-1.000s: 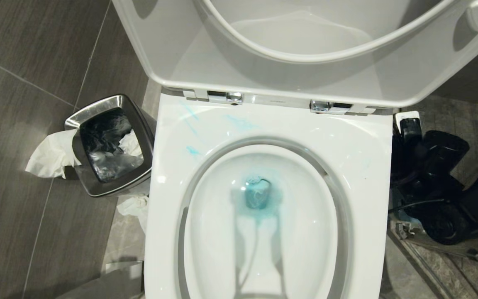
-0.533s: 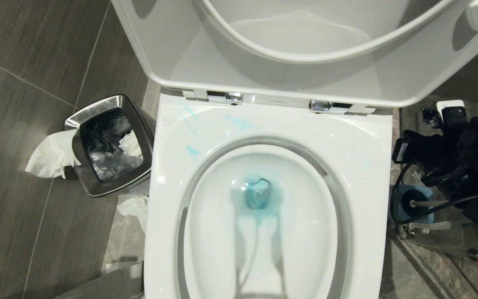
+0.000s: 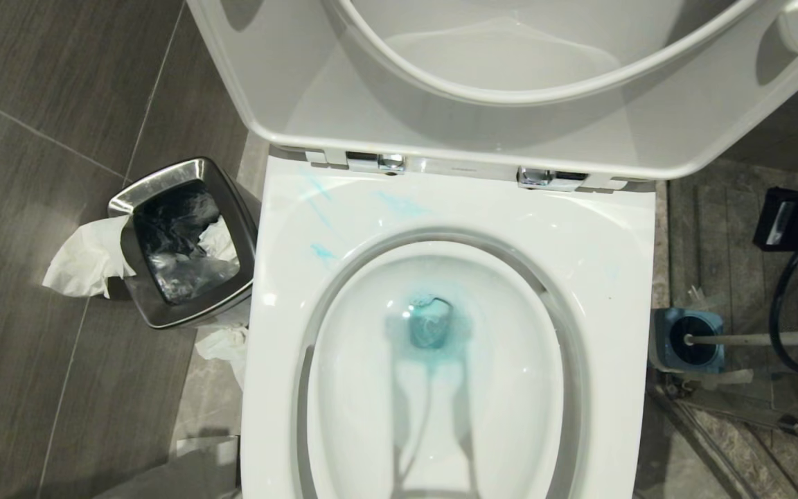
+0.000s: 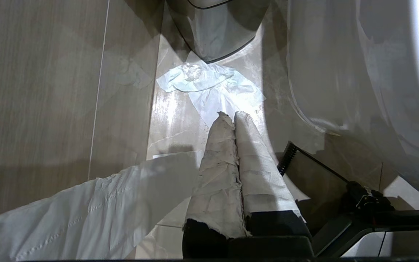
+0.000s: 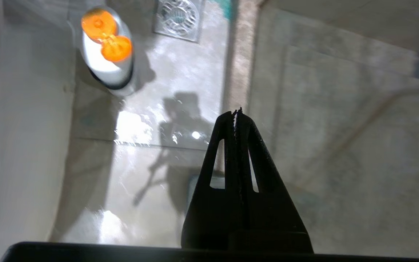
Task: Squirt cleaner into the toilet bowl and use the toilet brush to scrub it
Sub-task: Scrub the toilet bowl
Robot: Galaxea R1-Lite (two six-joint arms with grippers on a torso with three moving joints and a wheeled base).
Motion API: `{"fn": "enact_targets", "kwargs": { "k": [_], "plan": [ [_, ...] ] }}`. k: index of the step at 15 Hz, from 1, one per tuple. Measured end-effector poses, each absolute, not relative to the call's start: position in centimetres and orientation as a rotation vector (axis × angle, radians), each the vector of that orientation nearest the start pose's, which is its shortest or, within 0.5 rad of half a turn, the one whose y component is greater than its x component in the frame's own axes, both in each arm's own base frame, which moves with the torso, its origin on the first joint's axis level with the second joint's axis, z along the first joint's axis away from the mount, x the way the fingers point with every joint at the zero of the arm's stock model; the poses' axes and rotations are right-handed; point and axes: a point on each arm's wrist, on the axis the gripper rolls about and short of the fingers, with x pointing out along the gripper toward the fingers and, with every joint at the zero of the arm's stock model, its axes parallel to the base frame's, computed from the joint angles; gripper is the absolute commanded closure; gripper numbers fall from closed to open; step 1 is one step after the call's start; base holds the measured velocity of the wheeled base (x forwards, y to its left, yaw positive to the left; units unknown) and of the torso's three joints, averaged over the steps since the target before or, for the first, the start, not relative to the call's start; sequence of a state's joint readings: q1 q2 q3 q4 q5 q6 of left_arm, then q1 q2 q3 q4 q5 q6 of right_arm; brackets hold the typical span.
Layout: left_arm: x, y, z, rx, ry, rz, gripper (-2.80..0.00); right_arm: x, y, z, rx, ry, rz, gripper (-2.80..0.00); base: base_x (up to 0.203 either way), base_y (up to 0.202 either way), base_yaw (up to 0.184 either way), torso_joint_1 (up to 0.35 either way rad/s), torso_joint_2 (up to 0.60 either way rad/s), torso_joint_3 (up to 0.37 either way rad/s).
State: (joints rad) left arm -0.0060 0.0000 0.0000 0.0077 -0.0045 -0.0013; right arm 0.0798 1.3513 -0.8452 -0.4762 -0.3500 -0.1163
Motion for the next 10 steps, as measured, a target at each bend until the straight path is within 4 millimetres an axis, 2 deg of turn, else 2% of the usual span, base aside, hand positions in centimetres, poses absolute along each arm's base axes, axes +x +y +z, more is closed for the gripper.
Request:
{"fn": "enact_targets", "kwargs": {
  "k": [3, 6, 10],
  "plan": [
    [-2.3, 0.0, 7.5, -0.001, 0.008, -0.01, 0.0, 19.3, 0.8, 29.2, -0.151, 0.02, -0.27, 0.0, 0.0, 0.0, 0.0, 0.0, 0.0, 0.0],
    [-2.3, 0.0, 7.5, -0.001, 0.007, -0.01, 0.0, 17.1, 0.3, 32.2, -0.139, -0.066, -0.273, 0.0, 0.0, 0.0, 0.0, 0.0, 0.0, 0.0],
    [-2.3, 0.0, 7.5, -0.001, 0.008, -0.01, 0.0, 12.9, -1.5, 33.1, -0.206, -0.006, -0.268, 0.0, 0.0, 0.0, 0.0, 0.0, 0.0, 0.0]
  ]
}}
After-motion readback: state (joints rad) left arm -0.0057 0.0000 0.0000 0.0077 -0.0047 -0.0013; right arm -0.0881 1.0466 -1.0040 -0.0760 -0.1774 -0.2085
